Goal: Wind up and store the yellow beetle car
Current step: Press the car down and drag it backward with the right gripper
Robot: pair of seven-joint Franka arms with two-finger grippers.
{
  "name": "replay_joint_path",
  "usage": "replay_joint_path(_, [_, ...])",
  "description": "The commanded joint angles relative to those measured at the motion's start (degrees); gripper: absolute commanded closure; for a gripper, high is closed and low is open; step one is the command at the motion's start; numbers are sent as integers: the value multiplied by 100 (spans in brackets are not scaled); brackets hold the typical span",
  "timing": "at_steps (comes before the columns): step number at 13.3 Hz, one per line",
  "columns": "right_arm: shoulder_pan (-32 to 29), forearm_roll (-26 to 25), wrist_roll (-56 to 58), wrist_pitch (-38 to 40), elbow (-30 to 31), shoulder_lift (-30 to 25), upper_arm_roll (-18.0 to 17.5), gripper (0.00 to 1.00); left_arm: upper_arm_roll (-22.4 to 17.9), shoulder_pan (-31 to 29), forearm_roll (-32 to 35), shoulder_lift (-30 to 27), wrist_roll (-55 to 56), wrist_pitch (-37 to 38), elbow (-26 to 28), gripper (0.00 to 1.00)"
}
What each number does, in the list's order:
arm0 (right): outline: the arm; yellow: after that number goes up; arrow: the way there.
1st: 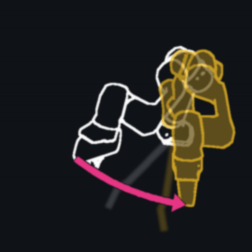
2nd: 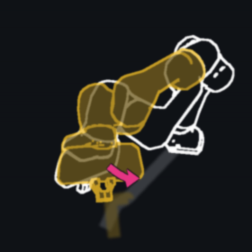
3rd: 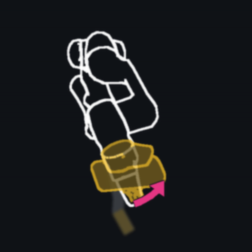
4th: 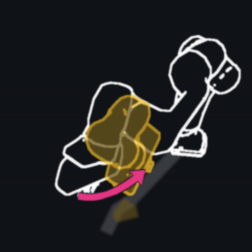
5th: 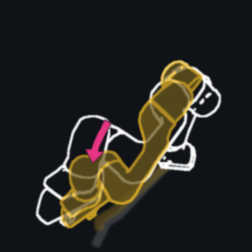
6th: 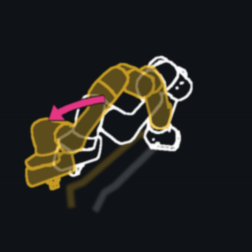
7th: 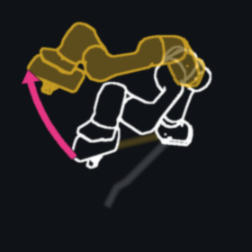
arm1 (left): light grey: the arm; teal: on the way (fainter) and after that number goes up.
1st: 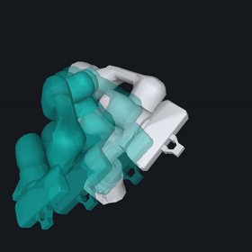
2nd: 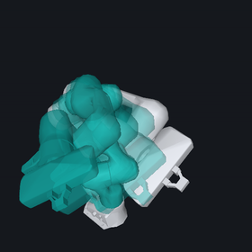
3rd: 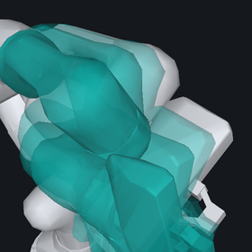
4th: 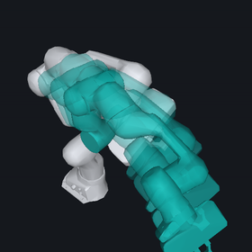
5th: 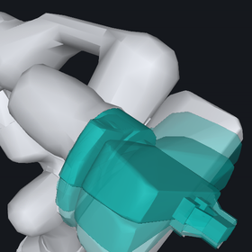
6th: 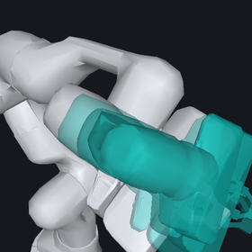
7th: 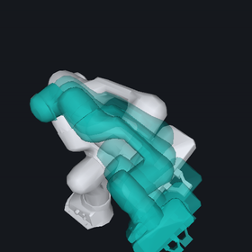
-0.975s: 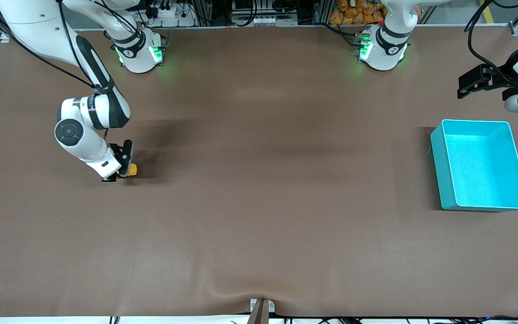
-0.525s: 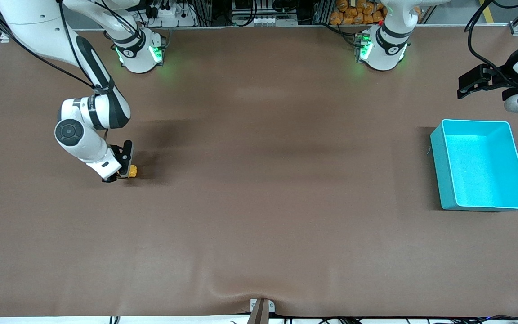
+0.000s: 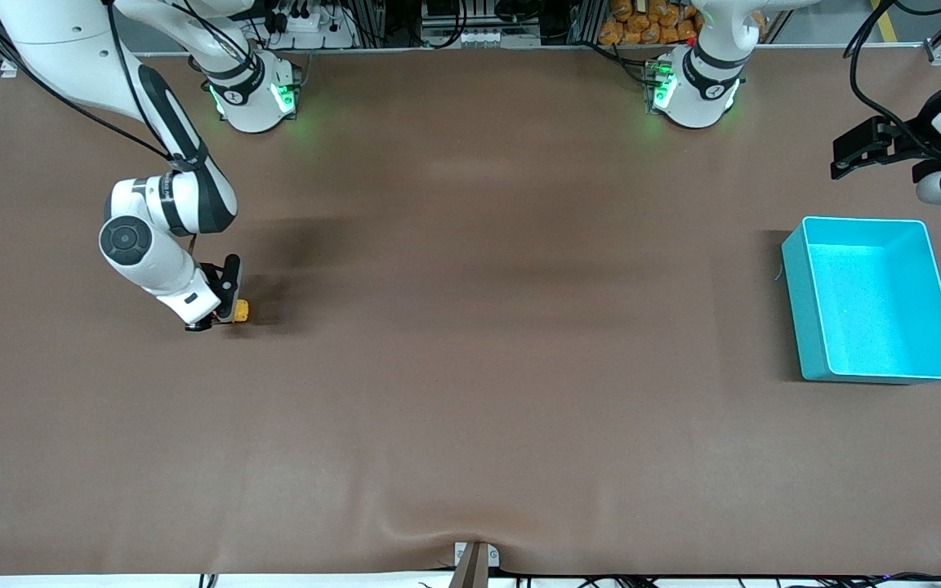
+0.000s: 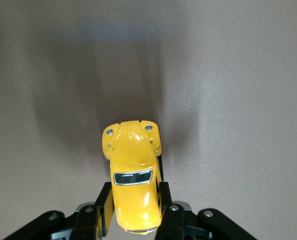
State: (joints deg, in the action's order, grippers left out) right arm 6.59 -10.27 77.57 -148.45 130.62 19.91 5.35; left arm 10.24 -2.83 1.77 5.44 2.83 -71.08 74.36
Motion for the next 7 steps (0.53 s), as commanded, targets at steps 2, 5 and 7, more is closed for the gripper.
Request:
replay_joint_path(2, [-44, -107, 13, -140, -54, 258, 10, 69, 13, 2, 52, -35, 104, -38, 8, 0])
replay_joint_path(5, [-105, -107, 56, -140, -63, 329, 10, 69, 13, 19, 51, -26, 104, -38, 17, 0])
replay_joint_path(7, [-175, -107, 127, -149, -89, 390, 10, 69, 13, 28, 51, -8, 104, -38, 17, 0])
